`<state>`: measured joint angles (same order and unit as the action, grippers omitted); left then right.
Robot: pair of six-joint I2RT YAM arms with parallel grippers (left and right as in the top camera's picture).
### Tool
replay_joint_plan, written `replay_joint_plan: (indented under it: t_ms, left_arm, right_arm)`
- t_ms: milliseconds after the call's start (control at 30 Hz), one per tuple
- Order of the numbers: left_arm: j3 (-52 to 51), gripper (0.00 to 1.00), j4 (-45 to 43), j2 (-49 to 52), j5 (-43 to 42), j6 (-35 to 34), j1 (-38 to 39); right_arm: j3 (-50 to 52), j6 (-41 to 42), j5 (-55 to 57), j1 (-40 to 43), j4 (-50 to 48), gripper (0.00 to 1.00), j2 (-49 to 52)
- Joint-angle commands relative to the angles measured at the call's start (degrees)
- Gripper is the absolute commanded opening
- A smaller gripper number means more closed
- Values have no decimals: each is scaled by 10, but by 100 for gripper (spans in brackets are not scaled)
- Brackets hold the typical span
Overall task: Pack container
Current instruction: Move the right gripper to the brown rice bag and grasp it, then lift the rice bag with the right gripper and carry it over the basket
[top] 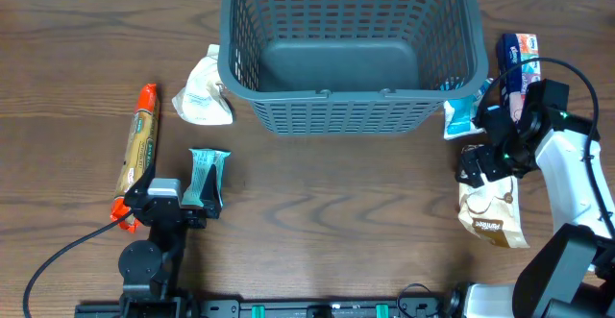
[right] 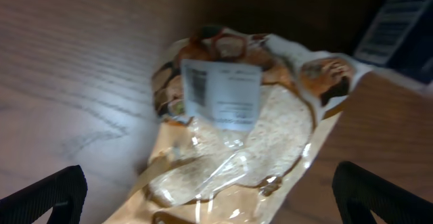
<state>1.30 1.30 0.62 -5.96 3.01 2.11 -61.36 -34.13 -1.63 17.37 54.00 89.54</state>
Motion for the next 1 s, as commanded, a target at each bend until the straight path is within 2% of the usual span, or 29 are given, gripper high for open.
replay_joint_plan:
  t_ms: [0,233,600,967]
  left_arm:
    - [-11,99,19,-4,-4,3,2]
    - [-11,99,19,-4,-4,4,2]
    - [-11,99,19,-4,-4,4,2]
    - [-11,98,19,-4,-4,3,2]
  right_arm:
    - [1,-10,14,10,-7,99,1]
    - [2,19,-60,33,-7,99,8]
    - [31,24,-56,33,-29,99,33]
    - [72,103,45,34,-81,99,46]
